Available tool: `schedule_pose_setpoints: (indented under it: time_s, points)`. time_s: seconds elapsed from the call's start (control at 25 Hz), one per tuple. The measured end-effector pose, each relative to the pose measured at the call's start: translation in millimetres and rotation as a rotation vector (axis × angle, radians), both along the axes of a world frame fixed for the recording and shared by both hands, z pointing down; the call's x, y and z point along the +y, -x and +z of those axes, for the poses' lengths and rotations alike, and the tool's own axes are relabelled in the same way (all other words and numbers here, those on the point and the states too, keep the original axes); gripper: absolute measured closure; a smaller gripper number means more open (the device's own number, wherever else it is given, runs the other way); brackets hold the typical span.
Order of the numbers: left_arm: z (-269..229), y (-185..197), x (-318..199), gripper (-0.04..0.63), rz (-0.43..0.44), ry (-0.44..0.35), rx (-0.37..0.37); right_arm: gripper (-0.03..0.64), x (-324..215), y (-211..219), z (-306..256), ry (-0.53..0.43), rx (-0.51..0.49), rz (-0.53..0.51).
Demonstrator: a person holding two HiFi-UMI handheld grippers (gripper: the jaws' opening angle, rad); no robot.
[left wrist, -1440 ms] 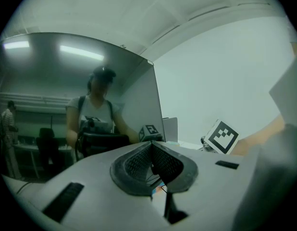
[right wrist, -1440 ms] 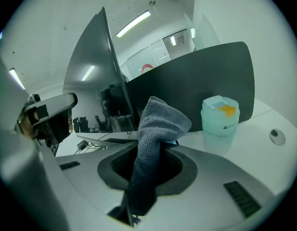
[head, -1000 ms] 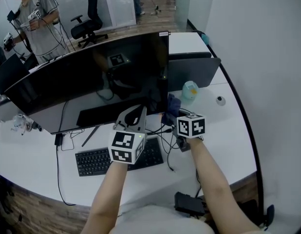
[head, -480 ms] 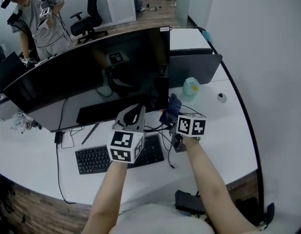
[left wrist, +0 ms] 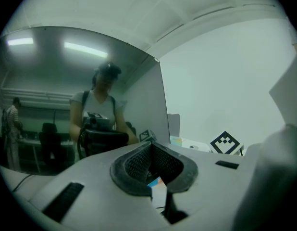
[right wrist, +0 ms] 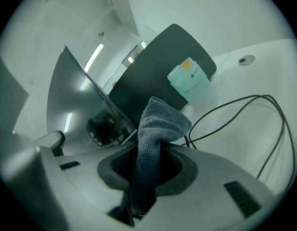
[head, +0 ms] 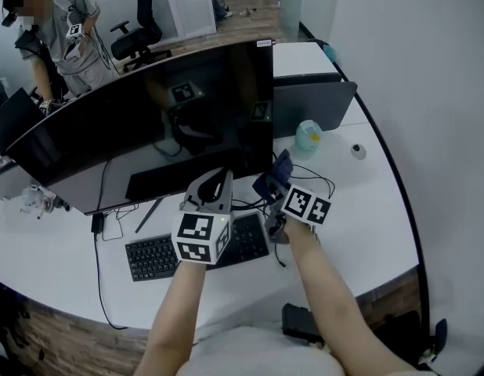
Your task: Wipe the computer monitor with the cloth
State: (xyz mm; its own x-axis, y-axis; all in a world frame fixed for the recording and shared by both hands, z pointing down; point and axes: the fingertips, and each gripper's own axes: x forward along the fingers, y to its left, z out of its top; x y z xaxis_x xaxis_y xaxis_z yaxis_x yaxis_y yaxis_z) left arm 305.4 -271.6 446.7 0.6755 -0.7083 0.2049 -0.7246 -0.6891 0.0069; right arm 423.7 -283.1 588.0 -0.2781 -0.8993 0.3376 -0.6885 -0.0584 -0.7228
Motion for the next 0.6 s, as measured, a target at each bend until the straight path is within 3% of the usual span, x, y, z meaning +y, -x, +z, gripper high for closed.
schedule_pose_setpoints:
  time_s: [0.6]
  points:
    - [-3,28,5,0.586,0.009,0.000,-0.003,0.525,1,4,-4,-0.089,-0.237,0.215]
